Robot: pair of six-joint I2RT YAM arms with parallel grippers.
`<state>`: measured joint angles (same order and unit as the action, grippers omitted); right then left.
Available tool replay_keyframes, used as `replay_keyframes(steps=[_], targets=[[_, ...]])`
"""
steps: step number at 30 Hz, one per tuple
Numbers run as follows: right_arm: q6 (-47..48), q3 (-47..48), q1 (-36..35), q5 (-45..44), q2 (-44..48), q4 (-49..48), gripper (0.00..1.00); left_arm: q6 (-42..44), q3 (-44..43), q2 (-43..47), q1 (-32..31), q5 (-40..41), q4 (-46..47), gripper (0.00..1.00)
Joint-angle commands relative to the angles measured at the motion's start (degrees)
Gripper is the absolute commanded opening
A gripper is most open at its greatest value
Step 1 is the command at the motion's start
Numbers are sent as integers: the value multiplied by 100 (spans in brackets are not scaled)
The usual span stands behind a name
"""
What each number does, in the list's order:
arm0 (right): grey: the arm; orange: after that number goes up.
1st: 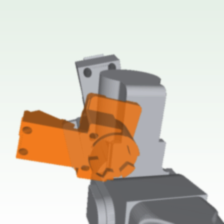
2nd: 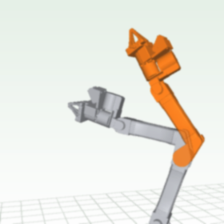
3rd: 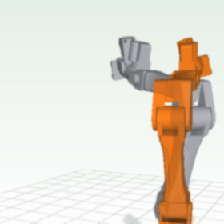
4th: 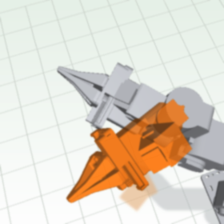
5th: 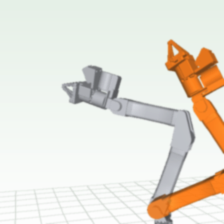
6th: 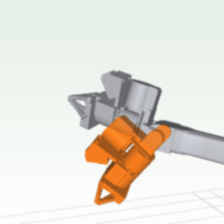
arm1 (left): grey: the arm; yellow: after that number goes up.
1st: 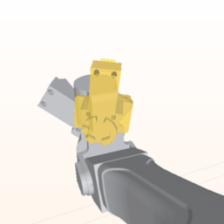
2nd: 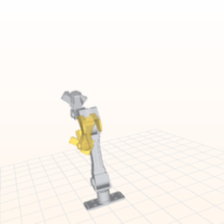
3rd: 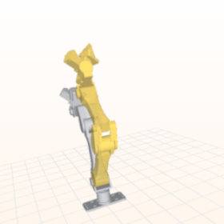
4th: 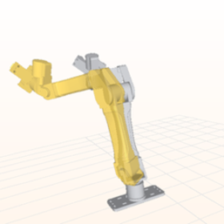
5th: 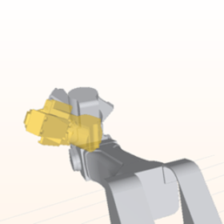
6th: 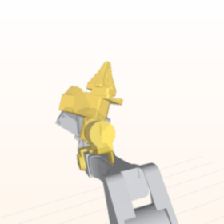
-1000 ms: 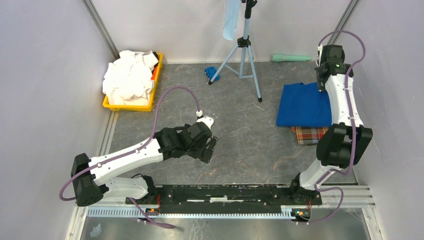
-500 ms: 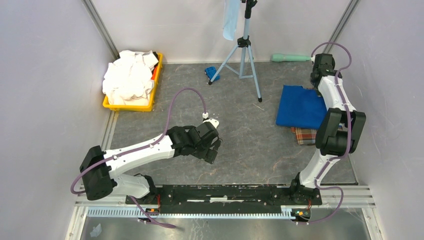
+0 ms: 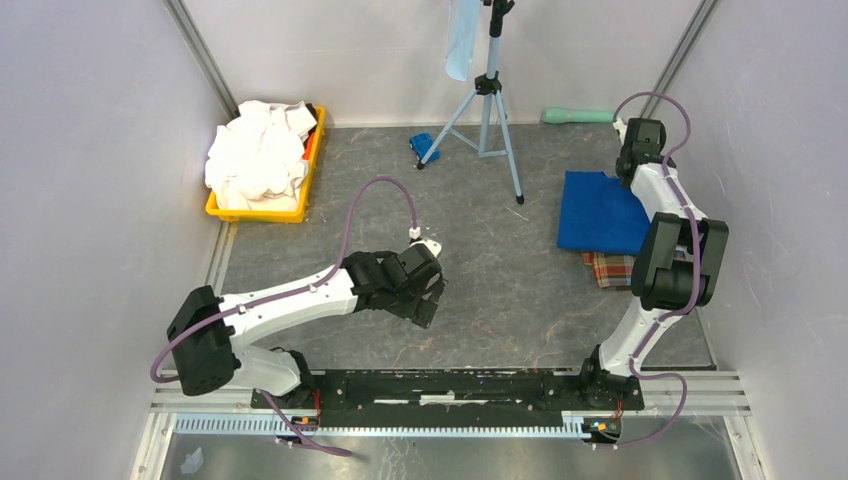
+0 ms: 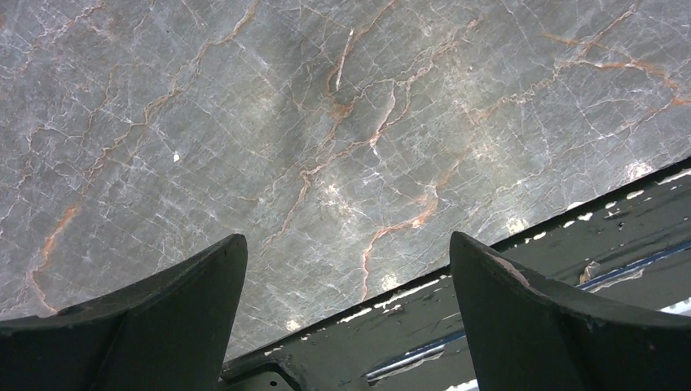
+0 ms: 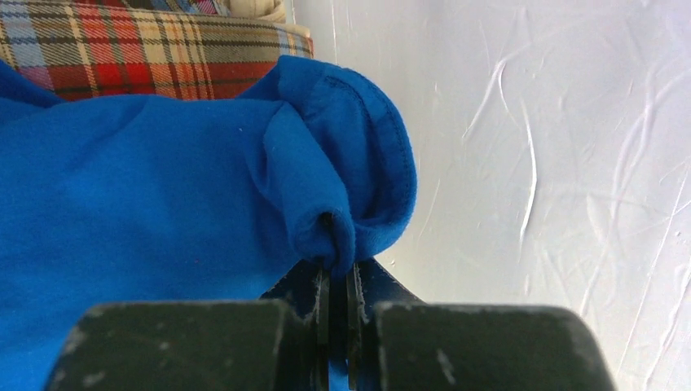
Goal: Fold and stack the mixed laundry pile
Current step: Place the T-shirt at the corner of the board.
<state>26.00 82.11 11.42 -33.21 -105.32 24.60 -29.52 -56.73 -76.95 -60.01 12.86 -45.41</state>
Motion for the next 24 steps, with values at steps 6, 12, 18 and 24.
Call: replay_keyframes(steps=[6,12,18,24], targets=[[1108,-690,51,-188,305,-1882,0,95,-197,-200,78,-122,157,100],[1599,-1415,92,-44,652,-2985,1,121,-200,-305,114,-159,184,99],[1646,-1679,63,-512,976,-3370,1,139,-259,-510,141,-278,291,99],[1833,-1438,93,-254,980,-3204,2,187,-286,-616,149,-345,366,99]])
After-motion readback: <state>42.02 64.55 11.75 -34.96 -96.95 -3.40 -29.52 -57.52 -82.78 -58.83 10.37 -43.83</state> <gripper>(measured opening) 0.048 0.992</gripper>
